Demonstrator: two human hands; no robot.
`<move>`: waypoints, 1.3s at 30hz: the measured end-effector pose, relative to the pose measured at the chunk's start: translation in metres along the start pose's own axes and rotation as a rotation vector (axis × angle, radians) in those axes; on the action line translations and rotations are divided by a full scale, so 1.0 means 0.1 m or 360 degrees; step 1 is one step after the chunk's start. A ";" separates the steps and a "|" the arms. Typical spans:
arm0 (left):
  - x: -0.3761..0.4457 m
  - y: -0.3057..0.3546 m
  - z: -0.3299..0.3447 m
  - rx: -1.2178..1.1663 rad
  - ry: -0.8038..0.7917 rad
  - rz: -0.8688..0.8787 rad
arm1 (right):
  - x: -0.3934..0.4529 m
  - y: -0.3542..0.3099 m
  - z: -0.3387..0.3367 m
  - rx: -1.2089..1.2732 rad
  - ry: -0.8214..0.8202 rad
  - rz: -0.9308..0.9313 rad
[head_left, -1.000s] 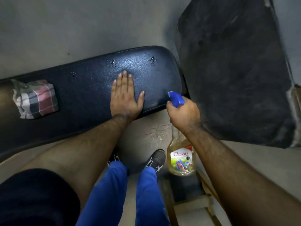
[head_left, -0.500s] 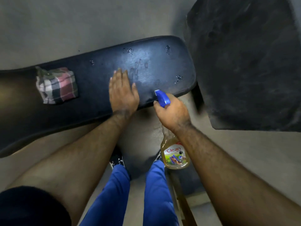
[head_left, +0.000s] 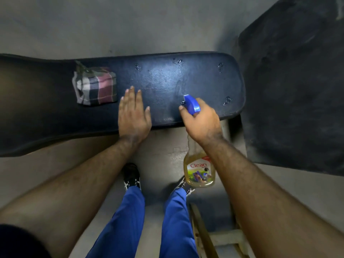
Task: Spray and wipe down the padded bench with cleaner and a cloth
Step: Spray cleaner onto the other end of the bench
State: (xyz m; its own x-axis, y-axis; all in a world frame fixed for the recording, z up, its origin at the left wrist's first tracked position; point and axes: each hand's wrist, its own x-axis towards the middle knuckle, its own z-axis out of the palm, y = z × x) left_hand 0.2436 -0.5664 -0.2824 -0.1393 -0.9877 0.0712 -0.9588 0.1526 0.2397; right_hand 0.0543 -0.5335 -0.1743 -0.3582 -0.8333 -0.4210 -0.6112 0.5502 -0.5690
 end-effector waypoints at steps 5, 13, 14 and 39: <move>-0.06 -0.42 0.02 0.0152 -0.0074 0.0061 | 0.16 -0.38 0.19 -0.0067 -0.0035 -0.0014; -0.05 -0.45 -0.05 -0.0001 -0.0183 0.0063 | 0.04 -0.63 0.48 -0.0197 -0.0165 -0.0013; -0.04 -0.46 -0.08 -0.0059 -0.0207 0.0064 | -0.01 -0.63 0.49 -0.0185 -0.0184 -0.0037; -0.26 -1.07 -0.50 -0.0265 -0.0494 0.0194 | -0.23 -1.30 0.98 -0.0190 -0.0033 0.0040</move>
State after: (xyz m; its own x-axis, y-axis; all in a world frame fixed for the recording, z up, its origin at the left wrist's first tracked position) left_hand 0.3620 -0.5554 -0.2614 -0.3428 -0.9216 -0.1819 -0.8807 0.2479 0.4035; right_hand 0.2111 -0.5804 -0.1603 -0.3602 -0.8175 -0.4494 -0.6823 0.5594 -0.4706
